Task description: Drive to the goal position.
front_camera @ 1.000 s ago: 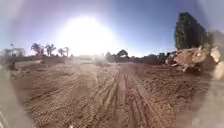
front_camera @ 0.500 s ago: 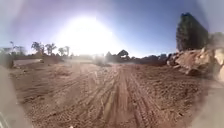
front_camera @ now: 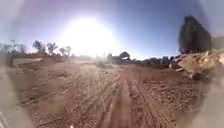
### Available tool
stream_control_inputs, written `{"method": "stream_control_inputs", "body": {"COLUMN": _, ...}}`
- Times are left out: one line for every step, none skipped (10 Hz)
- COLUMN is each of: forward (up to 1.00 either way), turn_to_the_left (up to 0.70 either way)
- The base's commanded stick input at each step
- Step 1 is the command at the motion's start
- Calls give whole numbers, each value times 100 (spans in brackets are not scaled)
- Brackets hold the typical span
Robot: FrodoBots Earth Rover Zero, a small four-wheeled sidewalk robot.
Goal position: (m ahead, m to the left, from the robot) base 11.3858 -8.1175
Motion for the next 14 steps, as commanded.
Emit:
{"method": "stream_control_inputs", "body": {"forward": 50, "turn_to_the_left": 0}}
{"method": "stream_control_inputs", "body": {"forward": 50, "turn_to_the_left": 0}}
{"method": "stream_control_inputs", "body": {"forward": 50, "turn_to_the_left": 0}}
{"method": "stream_control_inputs", "body": {"forward": 50, "turn_to_the_left": 0}}
{"method": "stream_control_inputs", "body": {"forward": 50, "turn_to_the_left": 0}}
{"method": "stream_control_inputs", "body": {"forward": 50, "turn_to_the_left": 0}}
{"method": "stream_control_inputs", "body": {"forward": 50, "turn_to_the_left": 0}}
{"method": "stream_control_inputs", "body": {"forward": 50, "turn_to_the_left": 0}}
{"method": "stream_control_inputs", "body": {"forward": 50, "turn_to_the_left": 0}}
{"method": "stream_control_inputs", "body": {"forward": 50, "turn_to_the_left": 0}}
{"method": "stream_control_inputs", "body": {"forward": 50, "turn_to_the_left": 0}}
{"method": "stream_control_inputs", "body": {"forward": 50, "turn_to_the_left": 0}}
{"method": "stream_control_inputs", "body": {"forward": 50, "turn_to_the_left": 0}}
{"method": "stream_control_inputs", "body": {"forward": 50, "turn_to_the_left": 0}}
